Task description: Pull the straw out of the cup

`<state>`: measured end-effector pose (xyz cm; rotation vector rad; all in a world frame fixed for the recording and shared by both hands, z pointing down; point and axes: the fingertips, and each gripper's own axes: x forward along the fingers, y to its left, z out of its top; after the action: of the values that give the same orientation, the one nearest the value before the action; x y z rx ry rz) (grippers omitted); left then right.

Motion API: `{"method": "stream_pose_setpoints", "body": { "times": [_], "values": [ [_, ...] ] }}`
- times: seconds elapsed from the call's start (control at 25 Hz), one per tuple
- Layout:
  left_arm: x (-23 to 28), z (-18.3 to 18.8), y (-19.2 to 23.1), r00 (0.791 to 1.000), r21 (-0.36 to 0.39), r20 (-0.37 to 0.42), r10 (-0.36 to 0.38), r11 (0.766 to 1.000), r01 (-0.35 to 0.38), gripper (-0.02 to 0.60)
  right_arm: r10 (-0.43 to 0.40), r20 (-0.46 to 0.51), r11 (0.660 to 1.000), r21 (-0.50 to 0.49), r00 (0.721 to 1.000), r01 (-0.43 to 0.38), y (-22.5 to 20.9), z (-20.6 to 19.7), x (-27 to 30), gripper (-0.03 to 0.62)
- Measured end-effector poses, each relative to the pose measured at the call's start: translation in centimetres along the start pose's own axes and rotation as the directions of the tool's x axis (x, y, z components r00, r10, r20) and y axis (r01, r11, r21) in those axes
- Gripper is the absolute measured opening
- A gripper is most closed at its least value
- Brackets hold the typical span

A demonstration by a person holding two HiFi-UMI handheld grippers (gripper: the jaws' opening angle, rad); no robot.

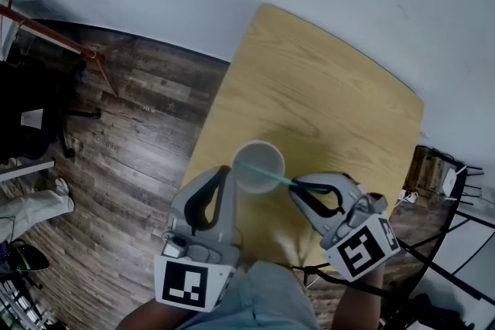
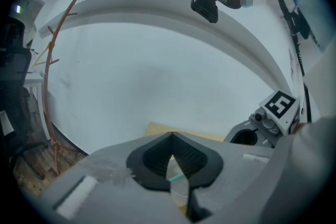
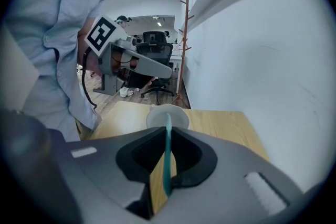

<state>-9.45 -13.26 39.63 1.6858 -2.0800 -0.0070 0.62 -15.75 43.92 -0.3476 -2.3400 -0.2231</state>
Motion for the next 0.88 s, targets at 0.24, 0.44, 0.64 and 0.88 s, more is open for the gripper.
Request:
{"method": "stream_pose_setpoints", "body": {
  "times": [0.24,0.44,0.64,0.88],
  "values": [
    [-1.9,2.2,-2.2,0.998,0.065,0.056,-0.038,0.997,0.034,0.015,-0.114,0.090,0.993,0.021,0.989,0.112,0.1,2.3,-3.3,0.038],
    [-4.1,4.3,-4.6,0.991,0.124,0.114,-0.074,0.991,0.059,0.015,-0.213,0.192,0.977,0.035,0.958,0.210,0.7,4.9,-6.8,0.038],
    [-6.2,7.4,-7.0,0.972,0.215,0.205,-0.116,0.974,0.070,0.015,-0.305,0.273,0.952,0.057,0.912,0.301,1.1,7.4,-10.8,0.038],
    [-8.5,11.3,-9.6,0.940,0.297,0.306,-0.150,0.953,0.055,0.015,-0.439,0.390,0.894,0.095,0.810,0.438,0.7,10.6,-16.4,0.038]
  ]
}}
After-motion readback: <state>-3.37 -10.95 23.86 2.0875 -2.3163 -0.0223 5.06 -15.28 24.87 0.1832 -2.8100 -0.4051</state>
